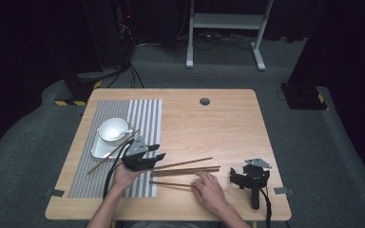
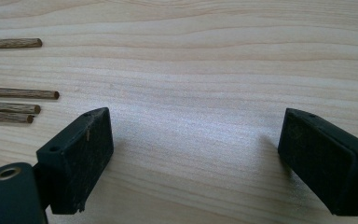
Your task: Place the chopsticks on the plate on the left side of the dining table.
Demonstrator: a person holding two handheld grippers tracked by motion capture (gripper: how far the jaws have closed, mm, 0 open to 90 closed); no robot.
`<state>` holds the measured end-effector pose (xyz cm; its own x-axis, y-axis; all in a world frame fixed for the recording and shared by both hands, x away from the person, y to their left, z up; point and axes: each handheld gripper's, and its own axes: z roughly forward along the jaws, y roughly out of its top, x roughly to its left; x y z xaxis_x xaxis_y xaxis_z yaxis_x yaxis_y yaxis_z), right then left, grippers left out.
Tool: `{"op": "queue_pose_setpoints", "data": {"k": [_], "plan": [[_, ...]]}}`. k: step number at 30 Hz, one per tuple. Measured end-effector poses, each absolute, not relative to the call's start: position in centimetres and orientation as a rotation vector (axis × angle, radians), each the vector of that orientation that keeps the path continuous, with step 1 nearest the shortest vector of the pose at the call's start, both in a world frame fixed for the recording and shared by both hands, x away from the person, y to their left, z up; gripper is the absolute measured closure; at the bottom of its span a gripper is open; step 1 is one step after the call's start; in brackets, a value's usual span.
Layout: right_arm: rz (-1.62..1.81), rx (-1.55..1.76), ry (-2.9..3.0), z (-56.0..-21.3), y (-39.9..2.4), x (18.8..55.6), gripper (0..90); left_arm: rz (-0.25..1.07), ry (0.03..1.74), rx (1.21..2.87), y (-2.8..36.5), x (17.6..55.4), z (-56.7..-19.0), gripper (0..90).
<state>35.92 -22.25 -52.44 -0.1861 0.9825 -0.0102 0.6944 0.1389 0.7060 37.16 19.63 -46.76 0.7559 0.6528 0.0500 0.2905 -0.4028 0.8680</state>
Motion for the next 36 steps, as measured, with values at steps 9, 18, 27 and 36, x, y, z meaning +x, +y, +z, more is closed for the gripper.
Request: {"op": "queue_pose_setpoints", "data": {"k": [9,18,27,36], "plan": [[0.793,1.603,1.944,-52.4,-22.2,35.9,10.0,0.593,0.883,1.99,23.3,34.2,-50.4,54.2],[0.793,1.603,1.944,-52.4,-22.2,35.9,10.0,0.622,0.953,1.967,24.3,33.3,-52.3,52.9],[0.793,1.602,1.944,-52.4,-22.3,35.9,10.0,0.62,0.997,1.907,24.8,33.3,-52.2,49.5],[0.793,1.602,1.943,-52.5,-22.3,35.9,10.0,0.629,1.0,1.915,24.7,33.3,-52.2,48.9]]}}
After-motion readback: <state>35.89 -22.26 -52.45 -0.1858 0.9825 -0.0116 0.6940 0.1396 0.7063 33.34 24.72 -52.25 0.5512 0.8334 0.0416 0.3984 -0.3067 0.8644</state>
